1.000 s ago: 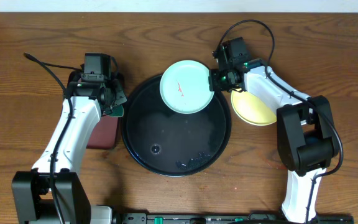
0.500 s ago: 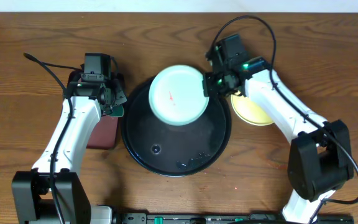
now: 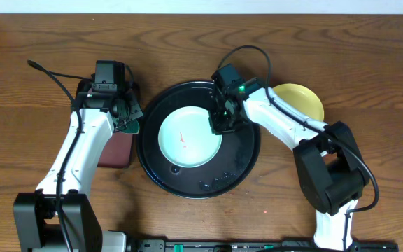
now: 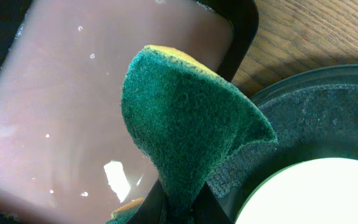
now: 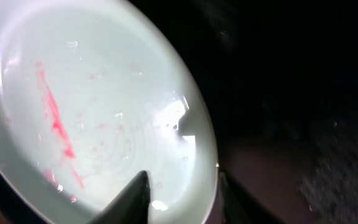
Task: Clean dirty plates on tray and stack at the side
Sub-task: 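Scrub the green plate with the sponge in the left gripper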
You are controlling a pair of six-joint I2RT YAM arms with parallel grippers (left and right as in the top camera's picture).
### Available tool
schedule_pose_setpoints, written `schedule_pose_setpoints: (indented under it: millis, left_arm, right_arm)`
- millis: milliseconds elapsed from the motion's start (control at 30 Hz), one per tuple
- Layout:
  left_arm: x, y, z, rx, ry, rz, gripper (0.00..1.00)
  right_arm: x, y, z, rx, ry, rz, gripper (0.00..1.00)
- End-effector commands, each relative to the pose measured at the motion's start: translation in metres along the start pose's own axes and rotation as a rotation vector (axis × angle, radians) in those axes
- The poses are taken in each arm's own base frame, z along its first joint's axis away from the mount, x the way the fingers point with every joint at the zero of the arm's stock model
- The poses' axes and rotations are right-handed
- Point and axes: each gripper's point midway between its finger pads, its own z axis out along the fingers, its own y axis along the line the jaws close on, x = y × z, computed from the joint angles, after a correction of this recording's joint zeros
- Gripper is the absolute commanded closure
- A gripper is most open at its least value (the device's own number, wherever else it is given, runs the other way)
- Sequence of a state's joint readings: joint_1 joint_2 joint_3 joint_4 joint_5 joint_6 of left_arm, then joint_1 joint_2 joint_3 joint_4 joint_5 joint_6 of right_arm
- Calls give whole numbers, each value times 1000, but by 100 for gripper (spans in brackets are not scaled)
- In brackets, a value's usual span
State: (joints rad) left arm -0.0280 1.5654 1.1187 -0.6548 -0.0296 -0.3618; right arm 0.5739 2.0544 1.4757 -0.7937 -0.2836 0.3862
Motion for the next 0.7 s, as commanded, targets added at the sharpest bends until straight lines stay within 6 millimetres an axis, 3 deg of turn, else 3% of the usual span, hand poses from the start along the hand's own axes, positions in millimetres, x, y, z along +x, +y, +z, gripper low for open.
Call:
schedule_pose_setpoints:
  millis: [0,200,400,467,600,667]
  left_arm:
    - [2,2,3,-11,11,-8,92]
    - [8,-10,3,59,44,-19,92]
    - [13,-24,2,88,51,12,92]
    - [15,-29,1,95,50,28,92]
    - [21,-43,0,113,50,66,92]
    - [23,-49,-1,120,49,82,92]
  right_arm:
    - [-8,3,-3,-5,-38,-86,61]
    - [-26,-7,-5,2,-97,-69,62]
    - [-22,-9,7,10,-70,-68,65]
    - [-20,-9,12,12,-60,-70,73]
    - [-22,-8,12,10,-66,-56,98]
    - [-22,-8,12,10,-66,-46,99]
